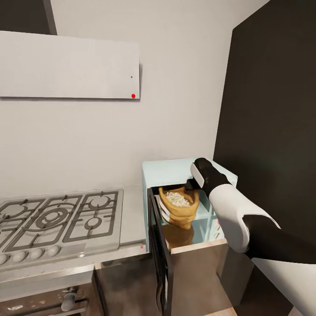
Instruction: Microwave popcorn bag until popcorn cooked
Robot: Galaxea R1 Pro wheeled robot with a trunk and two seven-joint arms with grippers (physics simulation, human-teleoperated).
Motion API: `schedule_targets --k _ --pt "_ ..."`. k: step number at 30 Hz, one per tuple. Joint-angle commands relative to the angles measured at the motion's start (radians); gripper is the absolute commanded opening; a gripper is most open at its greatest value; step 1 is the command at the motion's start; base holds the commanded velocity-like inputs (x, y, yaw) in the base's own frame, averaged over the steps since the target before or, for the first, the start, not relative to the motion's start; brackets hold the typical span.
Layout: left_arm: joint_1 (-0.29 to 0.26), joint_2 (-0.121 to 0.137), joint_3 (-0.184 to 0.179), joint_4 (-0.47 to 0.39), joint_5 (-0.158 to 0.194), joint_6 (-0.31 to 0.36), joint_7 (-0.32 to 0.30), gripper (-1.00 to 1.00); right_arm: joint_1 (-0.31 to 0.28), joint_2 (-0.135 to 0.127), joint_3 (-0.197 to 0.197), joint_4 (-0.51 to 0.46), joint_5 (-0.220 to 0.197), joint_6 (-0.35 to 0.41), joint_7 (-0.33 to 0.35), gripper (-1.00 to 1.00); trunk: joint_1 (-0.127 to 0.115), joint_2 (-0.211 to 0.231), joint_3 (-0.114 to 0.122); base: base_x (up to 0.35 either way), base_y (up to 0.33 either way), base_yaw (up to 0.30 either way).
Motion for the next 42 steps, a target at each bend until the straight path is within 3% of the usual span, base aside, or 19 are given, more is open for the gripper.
schedule_targets --k 1,7,17,21,23,32,34,36,40,42 --pt "0.0 0.0 0.002 -0.001 0.004 -0.002 0.002 1.0 -0.001 0.001 -0.008 -0.002 0.001 0.002 -0.003 1.0 0.0 -0.001 -0.001 0.0 0.0 0.0" --pt "0.0 -0.001 0.001 -0.001 0.003 -0.002 0.002 1.0 -0.001 0.002 -0.007 -0.015 0.0 0.002 0.0 1.0 0.0 -0.001 -0.001 -0.016 0.0 0.0" --pt "0.0 -0.003 0.002 -0.001 0.004 -0.002 0.003 1.0 -0.001 0.002 -0.008 -0.02 0.0 0.002 0.0 1.0 0.0 -0.001 -0.001 -0.315 0.0 0.0" --pt "0.0 -0.003 0.002 -0.001 0.004 -0.002 0.003 1.0 -0.001 0.0 -0.007 -0.197 -0.002 0.002 0.002 1.0 0.0 -0.001 -0.001 -0.293 0.0 0.0" --pt "0.0 -0.003 0.002 -0.001 0.004 -0.003 0.003 1.0 -0.001 0.001 -0.007 -0.233 -0.002 0.002 0.002 1.0 0.0 -0.001 -0.001 -0.258 0.0 0.0" --pt "0.0 -0.002 0.001 -0.001 0.003 -0.003 0.003 1.0 0.023 -0.005 -0.006 -0.237 -0.003 0.002 0.002 1.0 0.0 -0.001 -0.001 -0.132 0.0 0.0" --pt "0.0 -0.002 0.001 -0.001 0.003 -0.003 0.002 1.0 0.076 -0.033 -0.002 -0.236 -0.003 0.002 0.01 1.0 0.0 -0.001 -0.001 -0.006 0.0 0.0" --pt "0.0 -0.002 0.001 -0.001 0.003 -0.003 0.002 1.0 0.161 -0.065 0.005 -0.235 0.003 0.002 0.066 1.0 0.0 -0.001 -0.001 -0.001 0.0 0.0" --pt "0.0 -0.002 0.001 -0.001 0.003 -0.003 0.002 1.0 0.209 -0.107 0.01 -0.235 0.007 0.002 0.128 1.0 0.0 -0.001 -0.001 0.0 0.0 0.0" --pt "0.0 -0.003 0.001 -0.001 0.003 -0.003 0.002 1.0 0.257 -0.144 0.014 -0.235 0.009 0.002 0.181 1.0 0.0 -0.001 -0.001 0.0 0.0 0.0"
